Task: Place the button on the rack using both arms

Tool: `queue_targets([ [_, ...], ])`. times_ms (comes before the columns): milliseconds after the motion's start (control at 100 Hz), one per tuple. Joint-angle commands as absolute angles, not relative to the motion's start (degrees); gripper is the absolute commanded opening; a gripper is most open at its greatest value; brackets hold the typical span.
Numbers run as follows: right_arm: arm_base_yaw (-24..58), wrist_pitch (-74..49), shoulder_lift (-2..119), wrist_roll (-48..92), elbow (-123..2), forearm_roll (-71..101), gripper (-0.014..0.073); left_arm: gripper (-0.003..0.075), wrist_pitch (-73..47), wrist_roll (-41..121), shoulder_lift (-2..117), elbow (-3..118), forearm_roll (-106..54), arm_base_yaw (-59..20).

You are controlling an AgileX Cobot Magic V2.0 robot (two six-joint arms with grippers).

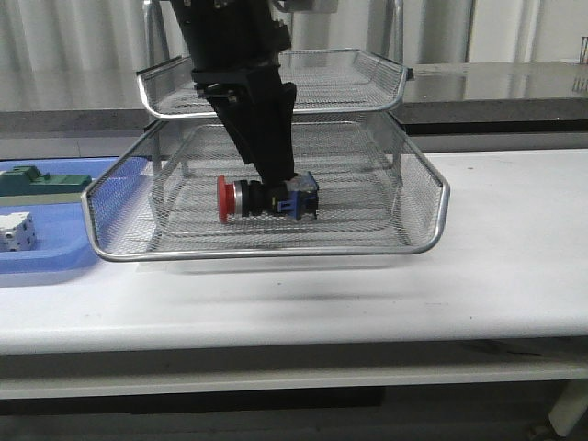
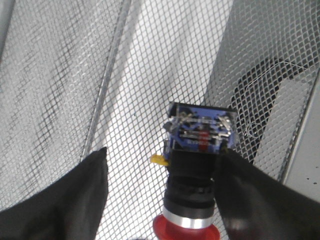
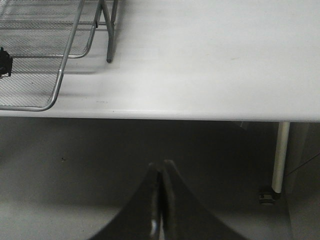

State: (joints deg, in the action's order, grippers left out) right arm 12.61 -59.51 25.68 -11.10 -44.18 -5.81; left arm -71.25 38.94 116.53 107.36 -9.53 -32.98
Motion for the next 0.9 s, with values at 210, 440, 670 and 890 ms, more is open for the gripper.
queue_targets([
  [210, 12.6, -56.0, 25.9, -11.2, -45.9, -6.5, -0.0071, 0.0445, -72.8, 35.6, 108.5, 109.7, -11.9, -33.1],
  [440, 12.6, -56.0, 25.9, -11.2, -45.9, -6.5, -0.0071, 0.0441, -72.8, 31.0, 101.8, 109.7, -11.9, -29.7],
  [670, 12.6, -56.0, 25.9, -11.2, -45.9, -6.5, -0.0071, 0.0440, -72.8, 26.9, 94.2, 107.7, -11.9, -22.1],
  [890, 12.6, -56.0, 25.9, -11.2, -45.9, -6.5, -0.0071, 0.0439, -69.5, 26.7, 84.2, 99.5, -11.9, -14.6],
])
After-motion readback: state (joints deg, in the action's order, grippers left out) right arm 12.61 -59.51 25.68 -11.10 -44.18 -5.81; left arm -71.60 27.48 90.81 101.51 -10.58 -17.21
